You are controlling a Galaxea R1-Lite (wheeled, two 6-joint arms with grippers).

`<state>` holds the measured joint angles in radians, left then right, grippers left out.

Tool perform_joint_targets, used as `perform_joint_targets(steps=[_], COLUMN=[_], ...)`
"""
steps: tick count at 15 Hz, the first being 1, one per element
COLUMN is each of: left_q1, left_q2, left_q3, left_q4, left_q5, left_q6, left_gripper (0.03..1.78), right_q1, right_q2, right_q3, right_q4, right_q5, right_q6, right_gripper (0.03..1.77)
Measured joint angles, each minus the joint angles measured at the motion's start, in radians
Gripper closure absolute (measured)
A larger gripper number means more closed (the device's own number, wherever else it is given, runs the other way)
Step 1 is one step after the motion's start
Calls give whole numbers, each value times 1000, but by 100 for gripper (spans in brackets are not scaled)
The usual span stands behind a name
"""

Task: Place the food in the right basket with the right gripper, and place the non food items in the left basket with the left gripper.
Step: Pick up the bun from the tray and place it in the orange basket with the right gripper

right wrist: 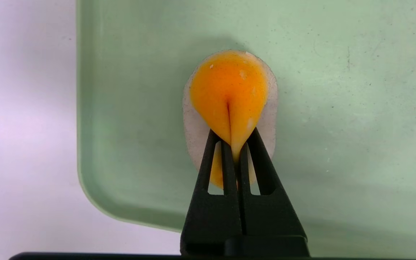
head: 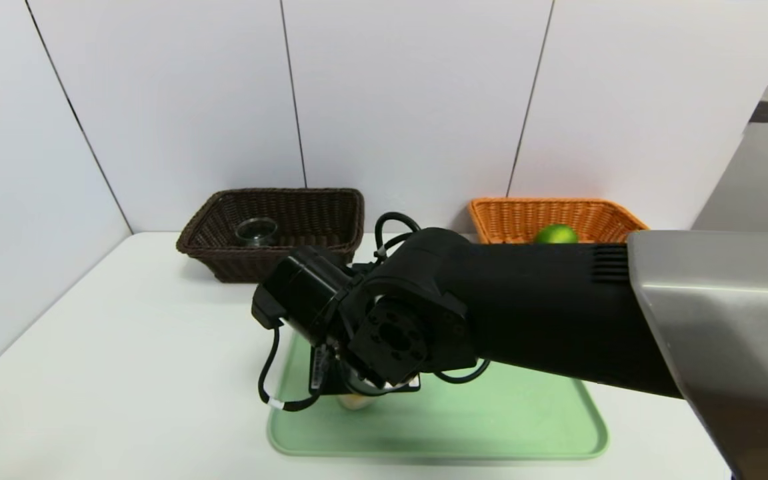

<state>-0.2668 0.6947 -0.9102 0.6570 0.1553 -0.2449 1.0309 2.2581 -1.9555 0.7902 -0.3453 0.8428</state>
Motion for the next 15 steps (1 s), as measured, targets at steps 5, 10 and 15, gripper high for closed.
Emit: perform_joint_targets(steps=[5,10,15], left_q1=[0,0,0], left_q2=[-13,-19,-16], left_q3=[1,3,11], left_q4=[5,7,7], left_q5=[1,1,0], left_q6=[0,0,1], left_gripper=[12,12,12], right_q1=[2,7,-71], right_q2=[-61,-211,-398], right_q3=[0,0,0], right_q4=[0,-6,-122], right_q5=[9,28,49], right_q6=[1,-18,-198], right_gripper=[173,174,174])
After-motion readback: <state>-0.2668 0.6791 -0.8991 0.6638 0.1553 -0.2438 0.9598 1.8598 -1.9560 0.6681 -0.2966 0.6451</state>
